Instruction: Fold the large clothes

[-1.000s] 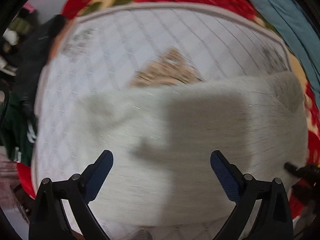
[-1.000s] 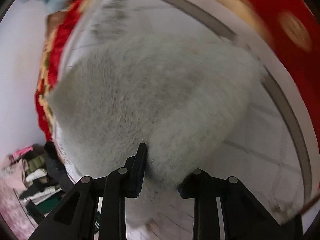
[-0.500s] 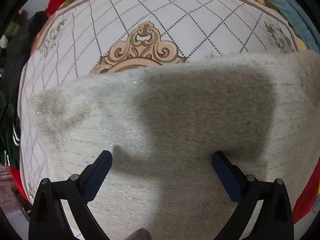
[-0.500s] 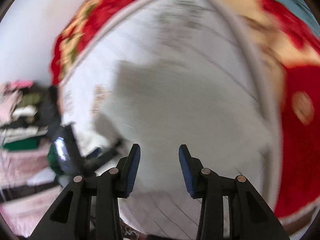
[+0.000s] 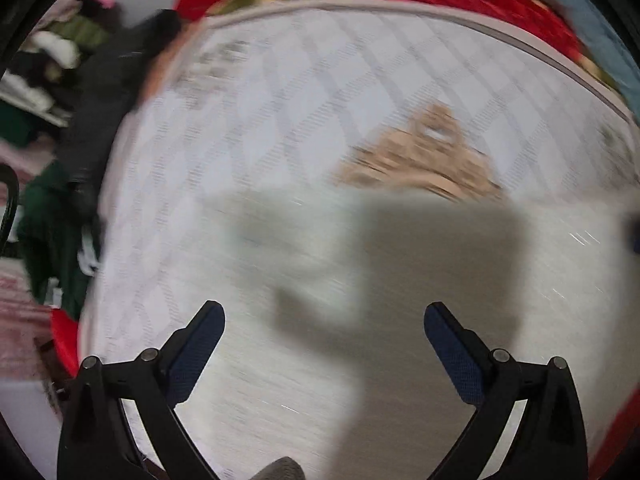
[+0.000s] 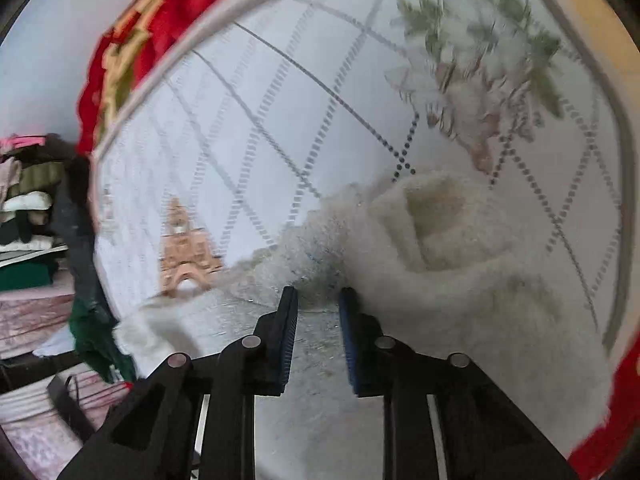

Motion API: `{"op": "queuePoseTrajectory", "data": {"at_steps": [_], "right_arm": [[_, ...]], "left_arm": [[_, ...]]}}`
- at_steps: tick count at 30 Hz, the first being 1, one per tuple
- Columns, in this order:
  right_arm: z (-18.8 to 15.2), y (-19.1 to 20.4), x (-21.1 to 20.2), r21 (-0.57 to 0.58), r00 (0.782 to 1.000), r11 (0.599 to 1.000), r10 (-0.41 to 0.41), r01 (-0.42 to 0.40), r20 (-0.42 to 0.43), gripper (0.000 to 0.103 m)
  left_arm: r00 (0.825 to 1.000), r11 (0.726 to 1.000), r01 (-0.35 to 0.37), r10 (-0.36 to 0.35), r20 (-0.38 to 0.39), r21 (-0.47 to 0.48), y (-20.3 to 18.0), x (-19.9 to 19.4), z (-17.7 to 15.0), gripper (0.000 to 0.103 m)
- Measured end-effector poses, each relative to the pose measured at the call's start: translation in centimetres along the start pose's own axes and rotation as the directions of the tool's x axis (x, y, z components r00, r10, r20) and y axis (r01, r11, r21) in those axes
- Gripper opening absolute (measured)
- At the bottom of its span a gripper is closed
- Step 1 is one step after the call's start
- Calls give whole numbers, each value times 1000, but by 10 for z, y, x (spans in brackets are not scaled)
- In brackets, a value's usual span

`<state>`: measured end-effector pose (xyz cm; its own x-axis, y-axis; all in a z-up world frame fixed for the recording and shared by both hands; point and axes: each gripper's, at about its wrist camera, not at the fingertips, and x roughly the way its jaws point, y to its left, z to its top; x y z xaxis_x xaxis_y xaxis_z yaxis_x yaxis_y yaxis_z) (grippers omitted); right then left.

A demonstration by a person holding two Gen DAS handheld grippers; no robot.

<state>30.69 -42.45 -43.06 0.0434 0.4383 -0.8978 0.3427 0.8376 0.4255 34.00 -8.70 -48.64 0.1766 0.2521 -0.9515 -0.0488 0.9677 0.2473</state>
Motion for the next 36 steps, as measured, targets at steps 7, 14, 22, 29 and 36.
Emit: {"op": "queuePoseTrajectory", "data": {"at_steps": [7, 14, 22, 29, 36], "right_arm": [[-39, 30, -16, -110, 997, 992, 62, -66, -43, 26], [-21, 34, 72, -98, 987, 989, -117, 107, -111, 24], [-22, 21, 19, -33, 996, 999, 14, -17, -88, 33], [-105, -103, -86, 175, 981, 980, 69, -100, 179, 78], [-170, -226, -51, 426, 939, 848, 212, -315, 272, 78]], "left_arm": [[978, 980, -197, 195, -70, -33, 53, 68, 19, 103], [983, 984, -176, 175, -47, -14, 49, 57, 19, 103], [998, 999, 44, -45, 41, 10, -2, -36, 13, 103], [979, 966, 205, -205, -19, 155, -108, -35, -11, 103], [981, 968, 188, -177, -77, 169, -131, 4, -13, 103]]}}
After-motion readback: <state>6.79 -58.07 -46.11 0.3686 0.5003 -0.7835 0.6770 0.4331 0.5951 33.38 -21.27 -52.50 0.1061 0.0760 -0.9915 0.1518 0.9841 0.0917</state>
